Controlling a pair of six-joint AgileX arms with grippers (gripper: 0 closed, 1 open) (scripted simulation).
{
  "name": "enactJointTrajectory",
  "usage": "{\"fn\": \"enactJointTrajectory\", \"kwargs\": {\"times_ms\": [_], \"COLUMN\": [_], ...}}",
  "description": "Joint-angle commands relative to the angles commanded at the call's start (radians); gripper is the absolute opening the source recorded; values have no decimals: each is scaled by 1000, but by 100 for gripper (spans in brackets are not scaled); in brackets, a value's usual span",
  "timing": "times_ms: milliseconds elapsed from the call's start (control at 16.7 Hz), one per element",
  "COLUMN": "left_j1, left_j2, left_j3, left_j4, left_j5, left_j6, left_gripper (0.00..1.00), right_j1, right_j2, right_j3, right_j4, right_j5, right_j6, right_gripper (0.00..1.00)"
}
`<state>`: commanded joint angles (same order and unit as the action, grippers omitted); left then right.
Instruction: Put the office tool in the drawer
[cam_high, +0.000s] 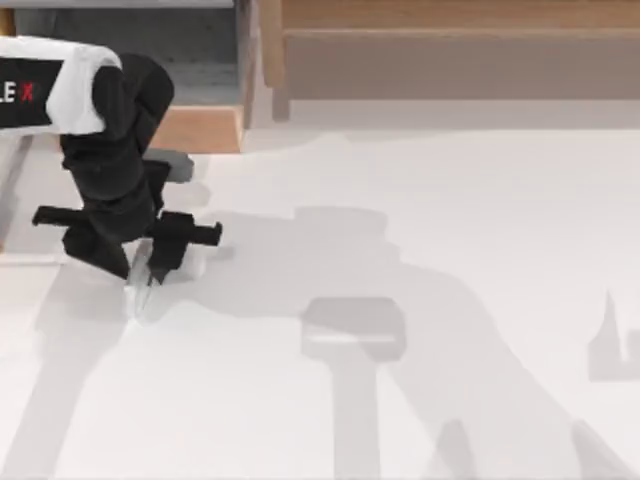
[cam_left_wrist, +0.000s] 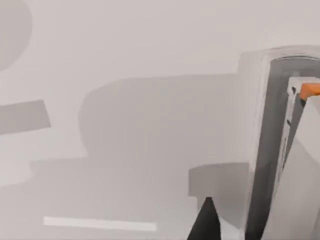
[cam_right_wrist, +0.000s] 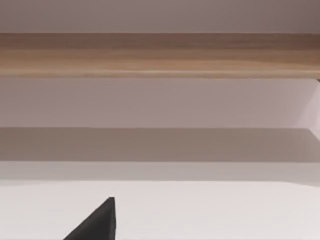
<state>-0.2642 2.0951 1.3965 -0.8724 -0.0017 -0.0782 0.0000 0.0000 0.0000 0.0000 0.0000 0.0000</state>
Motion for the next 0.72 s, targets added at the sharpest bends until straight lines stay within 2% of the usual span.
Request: {"fn": "enactJointTrajectory", "kwargs": {"times_ms": [180, 720], "left_j1": [0, 1], "left_j2": [0, -1], "left_j3": [0, 0], "left_j4": [0, 0], "left_j5": [0, 0], "left_j6": [0, 0], "left_gripper": [2, 0], "right_j1": [0, 0], "right_j2": [0, 0], "right_j3": [0, 0], "right_j4": [0, 0], "right_j5": [0, 0], "right_j6": [0, 0], "right_gripper": [100, 100]}}
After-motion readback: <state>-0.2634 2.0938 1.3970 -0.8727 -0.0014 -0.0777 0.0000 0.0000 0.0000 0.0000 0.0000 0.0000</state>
